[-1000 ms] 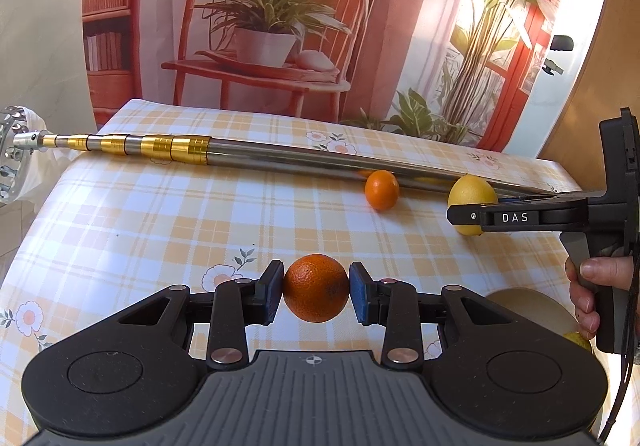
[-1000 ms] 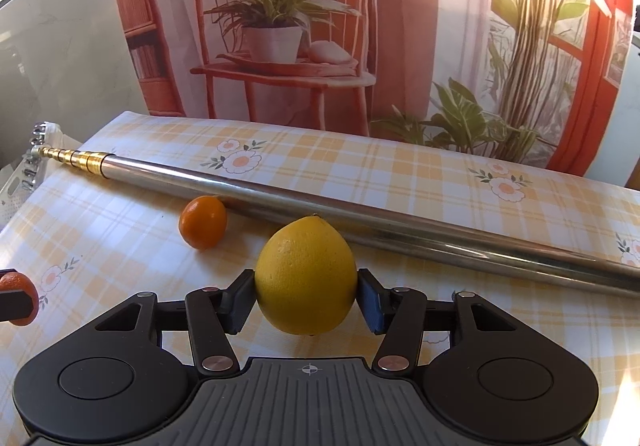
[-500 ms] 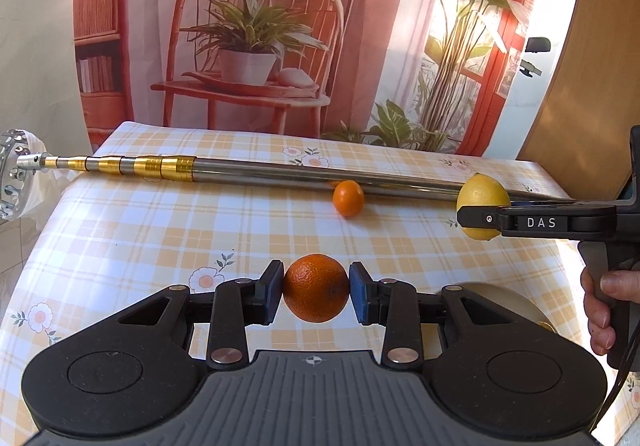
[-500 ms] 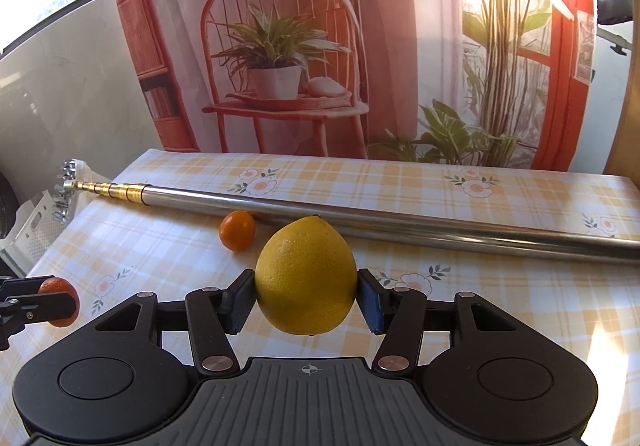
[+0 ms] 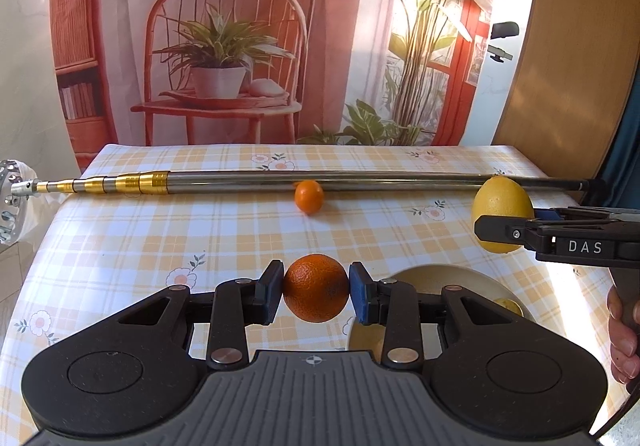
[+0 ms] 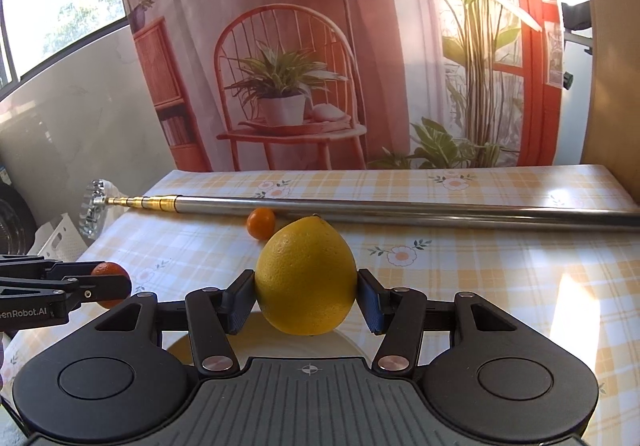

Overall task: Organize fruits
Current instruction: 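Carry the orange and the lemon over the white bowl, then lower the orange into the bowl and open the left tool, then lower the lemon into the bowl and open the right tool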

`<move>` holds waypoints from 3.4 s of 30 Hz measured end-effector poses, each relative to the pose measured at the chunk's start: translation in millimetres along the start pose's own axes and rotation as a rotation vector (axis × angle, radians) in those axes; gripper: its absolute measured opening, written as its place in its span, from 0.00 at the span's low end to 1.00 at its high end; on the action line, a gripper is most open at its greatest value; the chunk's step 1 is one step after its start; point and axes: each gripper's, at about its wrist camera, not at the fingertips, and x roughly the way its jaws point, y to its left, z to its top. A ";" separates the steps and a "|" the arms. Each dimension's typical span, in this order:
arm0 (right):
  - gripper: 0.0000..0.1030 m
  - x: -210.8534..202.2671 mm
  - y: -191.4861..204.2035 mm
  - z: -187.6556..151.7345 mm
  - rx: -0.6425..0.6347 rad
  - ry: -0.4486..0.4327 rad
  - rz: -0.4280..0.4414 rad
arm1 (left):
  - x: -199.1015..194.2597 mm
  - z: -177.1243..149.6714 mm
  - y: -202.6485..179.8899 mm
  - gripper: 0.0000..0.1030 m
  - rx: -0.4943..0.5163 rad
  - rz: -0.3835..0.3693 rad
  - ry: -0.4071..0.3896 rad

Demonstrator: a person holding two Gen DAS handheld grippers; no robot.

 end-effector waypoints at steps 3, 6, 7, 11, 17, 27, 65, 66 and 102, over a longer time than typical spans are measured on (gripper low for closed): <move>0.49 -6.2 -3.1 -7.7 0.022 -0.003 0.002 | -0.7 -1.5 -6.3 0.36 0.020 -0.008 0.003; 0.49 -9.7 -8.4 -14.1 0.046 -0.006 -0.003 | 0.8 -2.5 -12.1 0.36 0.033 -0.025 0.017; 0.49 -10.8 -10.4 -16.0 0.055 -0.006 -0.004 | 2.1 -2.5 -14.0 0.36 0.037 -0.032 0.024; 0.49 -13.2 -18.4 -23.0 0.089 -0.003 -0.010 | 8.5 -3.6 -21.1 0.36 0.053 -0.056 0.044; 0.49 -8.6 -27.0 -28.0 0.116 0.011 -0.014 | 24.4 -5.3 -32.5 0.36 0.084 -0.089 0.075; 0.49 -2.2 -28.9 -28.7 0.122 0.025 -0.026 | 57.7 -10.7 -42.6 0.36 0.114 -0.132 0.126; 0.49 14.4 -21.0 -32.3 0.112 0.070 -0.020 | 68.7 -28.8 -40.7 0.37 0.137 -0.127 0.170; 0.49 14.5 -20.6 -32.3 0.112 0.070 -0.021 | 68.3 -28.8 -40.6 0.37 0.132 -0.126 0.170; 0.49 46.7 34.3 -39.7 -0.022 0.220 0.083 | 18.4 -22.6 1.1 0.37 -0.053 -0.003 0.039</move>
